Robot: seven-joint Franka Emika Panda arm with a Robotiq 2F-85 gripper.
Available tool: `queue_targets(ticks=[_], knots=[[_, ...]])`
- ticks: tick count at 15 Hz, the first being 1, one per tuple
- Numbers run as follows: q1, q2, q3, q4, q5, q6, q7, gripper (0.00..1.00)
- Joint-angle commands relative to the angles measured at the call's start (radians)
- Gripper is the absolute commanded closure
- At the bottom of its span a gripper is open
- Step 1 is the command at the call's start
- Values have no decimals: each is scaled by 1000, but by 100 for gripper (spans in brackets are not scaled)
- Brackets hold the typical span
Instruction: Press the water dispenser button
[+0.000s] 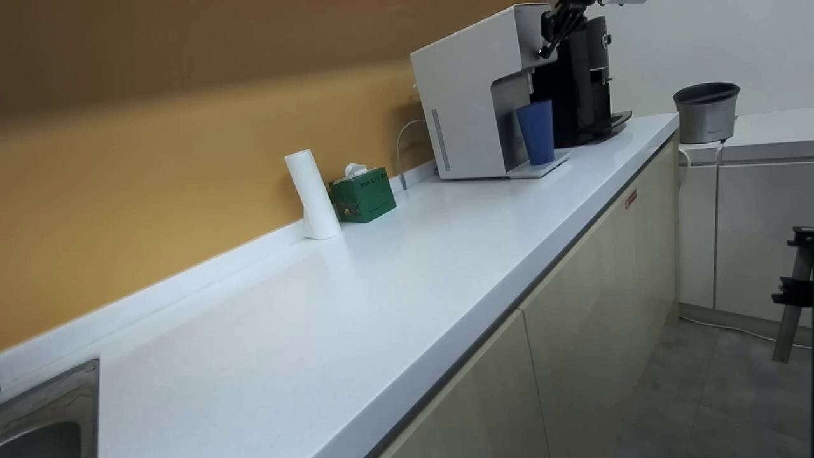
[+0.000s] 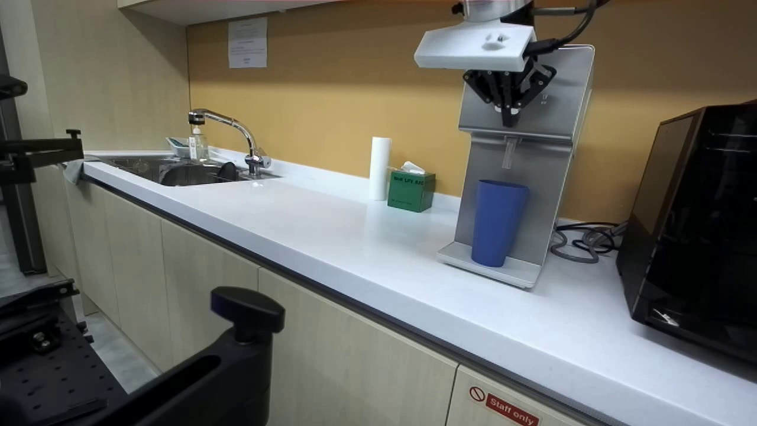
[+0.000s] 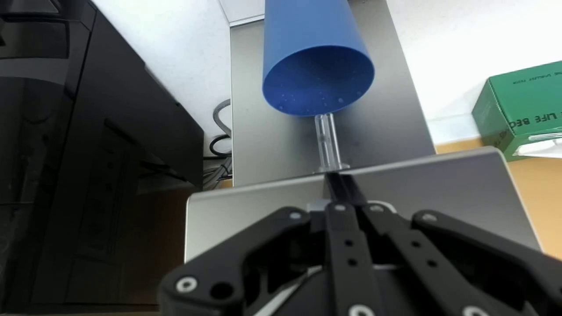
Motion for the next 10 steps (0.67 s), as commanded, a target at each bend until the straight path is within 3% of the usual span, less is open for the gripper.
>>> queue_targets(ticks=[1,8,9,10], knots=[[0,13,3,31,11,-8,13,100],[20,-78,-3,-58,-102,89,81,100],[-56,-96,75,-73,-160,95,121,100],[-62,-115,80,-91,-229,99,175,100]])
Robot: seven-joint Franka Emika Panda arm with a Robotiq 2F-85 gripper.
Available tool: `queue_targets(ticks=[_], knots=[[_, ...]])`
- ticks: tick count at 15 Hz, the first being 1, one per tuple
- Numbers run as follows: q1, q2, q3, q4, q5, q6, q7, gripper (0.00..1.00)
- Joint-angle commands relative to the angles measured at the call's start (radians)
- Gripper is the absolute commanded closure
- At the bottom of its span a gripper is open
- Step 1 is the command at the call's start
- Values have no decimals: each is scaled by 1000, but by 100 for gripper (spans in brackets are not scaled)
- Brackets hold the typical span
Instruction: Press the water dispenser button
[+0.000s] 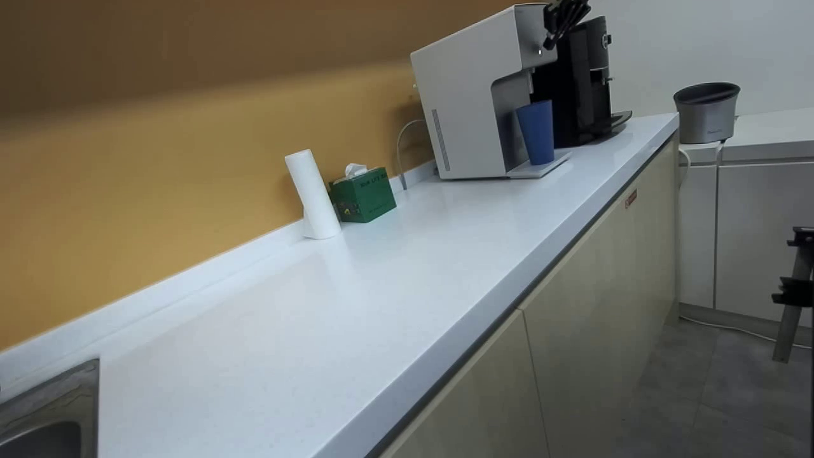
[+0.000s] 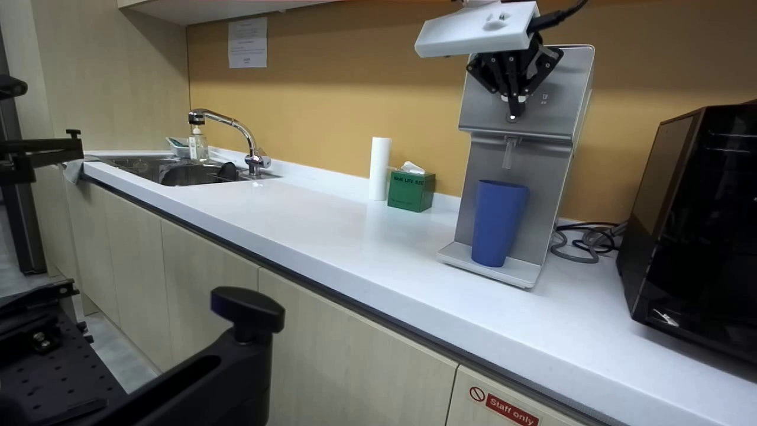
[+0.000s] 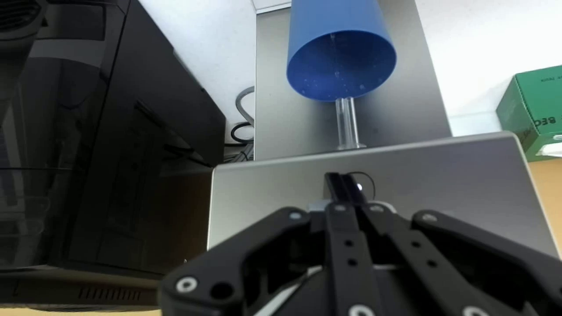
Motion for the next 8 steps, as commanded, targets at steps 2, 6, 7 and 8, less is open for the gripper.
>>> queue_targets(ticks=[2,6,7,8], knots=[[-85,-114,88,-98,-266,12,231,73],[-117,-192,112,-152,-478,-25,400,46],[-120,-210,116,-163,-515,-33,430,40],[-121,-225,118,-172,-547,-43,458,34]])
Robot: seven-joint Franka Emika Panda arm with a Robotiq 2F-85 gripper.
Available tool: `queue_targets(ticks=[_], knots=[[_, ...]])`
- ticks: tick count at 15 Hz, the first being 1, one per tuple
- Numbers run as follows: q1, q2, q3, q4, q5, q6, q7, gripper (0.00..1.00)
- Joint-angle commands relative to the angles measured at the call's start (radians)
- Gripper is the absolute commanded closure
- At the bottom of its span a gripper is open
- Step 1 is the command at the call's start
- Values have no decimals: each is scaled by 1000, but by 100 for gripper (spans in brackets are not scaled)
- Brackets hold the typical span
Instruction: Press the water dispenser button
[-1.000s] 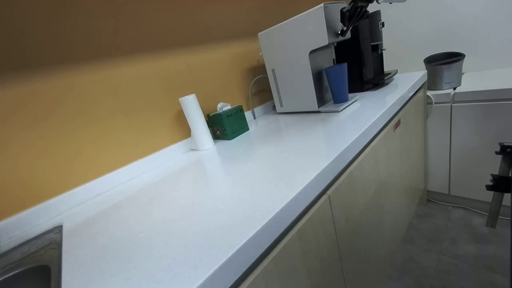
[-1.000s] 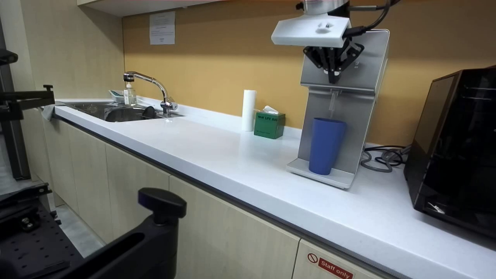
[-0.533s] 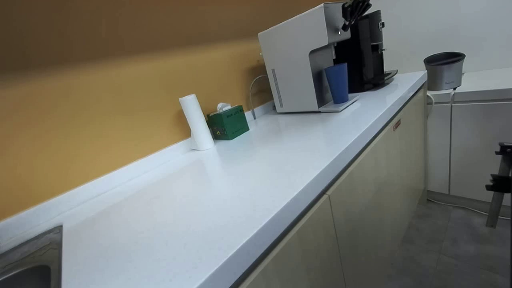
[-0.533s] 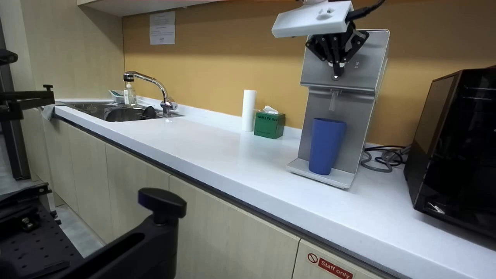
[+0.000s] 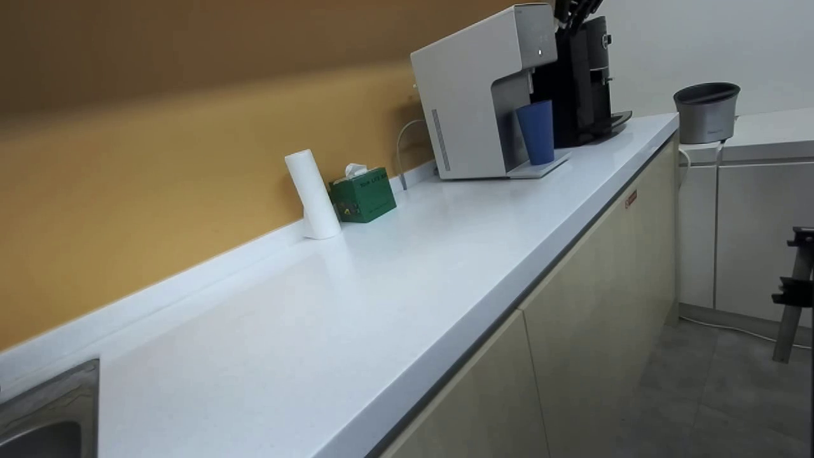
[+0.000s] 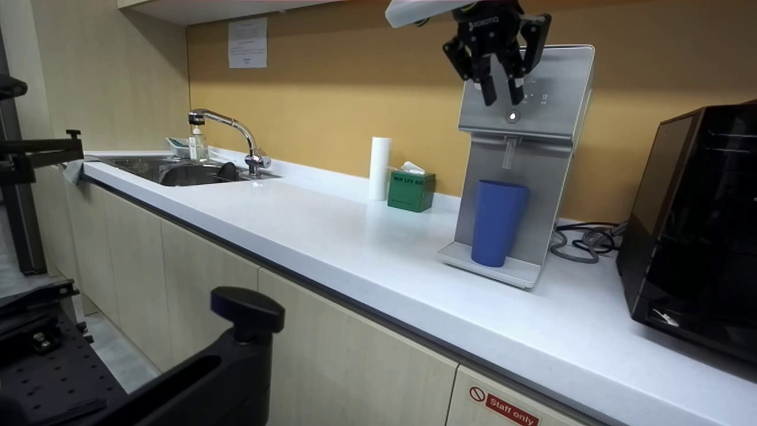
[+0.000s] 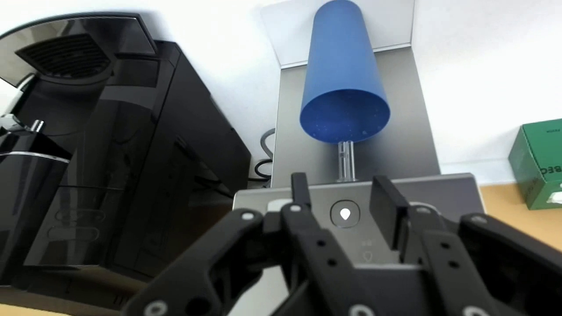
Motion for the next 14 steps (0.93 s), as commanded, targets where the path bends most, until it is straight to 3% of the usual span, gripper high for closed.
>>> queue_targets(ticks=[1,5,14], knots=[[-17,-86,22,-54,-119,-40,127,26],[-6,-116,18,-62,-157,-76,174,2],[-23,-104,46,-44,-280,-227,412,0]])
